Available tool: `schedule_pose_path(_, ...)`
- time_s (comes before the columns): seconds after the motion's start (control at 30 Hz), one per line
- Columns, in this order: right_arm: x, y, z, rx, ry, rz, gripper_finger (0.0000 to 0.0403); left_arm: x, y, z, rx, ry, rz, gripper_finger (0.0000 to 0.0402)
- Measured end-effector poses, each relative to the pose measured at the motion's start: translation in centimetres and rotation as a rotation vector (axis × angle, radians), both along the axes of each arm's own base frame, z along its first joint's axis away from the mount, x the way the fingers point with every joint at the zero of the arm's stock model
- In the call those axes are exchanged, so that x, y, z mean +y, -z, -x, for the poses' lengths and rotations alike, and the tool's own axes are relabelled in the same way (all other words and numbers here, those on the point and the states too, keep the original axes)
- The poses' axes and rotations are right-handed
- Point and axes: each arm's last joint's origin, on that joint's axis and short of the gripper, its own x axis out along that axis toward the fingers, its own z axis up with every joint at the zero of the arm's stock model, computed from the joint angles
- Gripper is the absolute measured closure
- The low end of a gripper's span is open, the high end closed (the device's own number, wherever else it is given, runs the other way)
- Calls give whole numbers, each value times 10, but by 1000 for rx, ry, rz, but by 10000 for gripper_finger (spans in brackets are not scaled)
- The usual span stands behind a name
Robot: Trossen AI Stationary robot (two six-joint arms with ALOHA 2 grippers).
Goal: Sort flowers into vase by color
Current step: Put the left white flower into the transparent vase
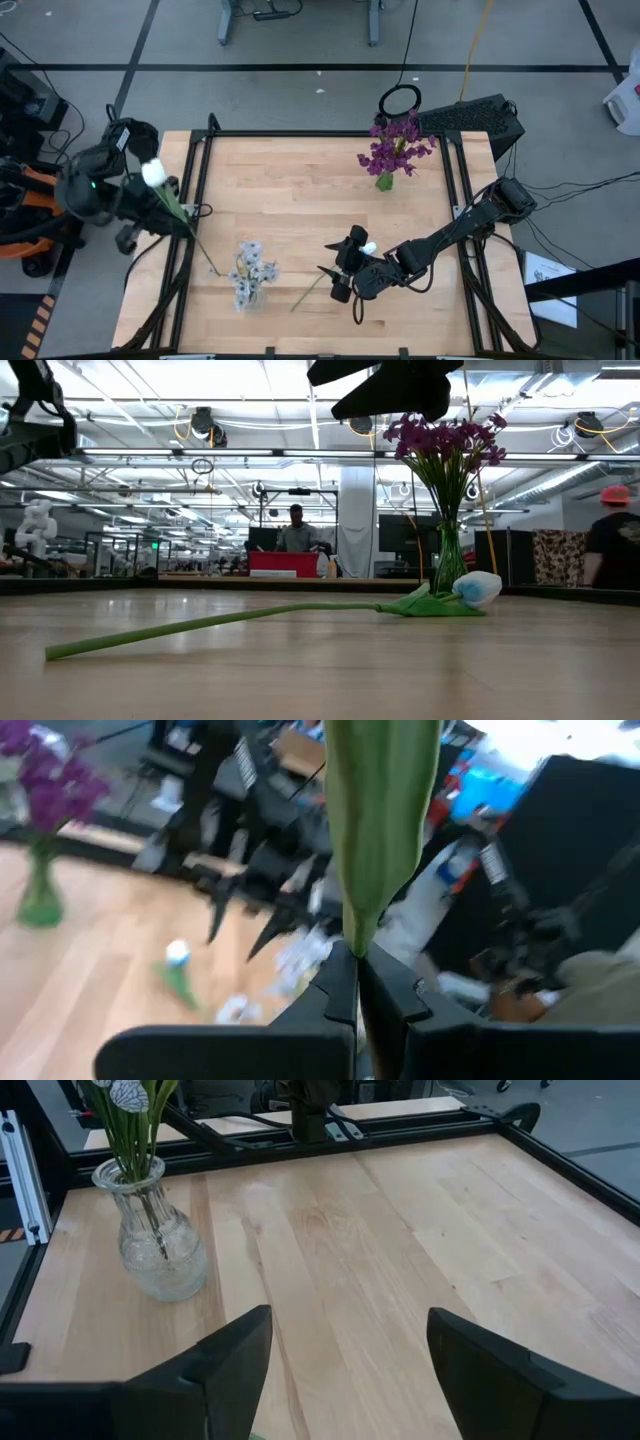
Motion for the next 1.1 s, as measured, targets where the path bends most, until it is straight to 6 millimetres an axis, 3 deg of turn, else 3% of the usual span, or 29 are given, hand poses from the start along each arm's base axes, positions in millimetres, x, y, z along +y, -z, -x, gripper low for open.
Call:
schedule_pose_path(0.2,-1,0,0,0,2,0,145,5,-21,1,-83,-7,47,396)
schedule_pose_path(0.43,-1,0,0,2,2,1,145,-25,-15,-8,-54,-53,-32,396)
schedule_pose_path(0.77,-1,0,0,2,2,0,145,-90,17,-28,52,-108,-147,396)
schedule_pose_path(0.97,-1,0,0,1,2,0,145,-112,46,-35,100,-191,-191,396)
schedule_pose_path(1.1,-1,0,0,1,2,0,145,-121,55,-38,96,-226,-199,396)
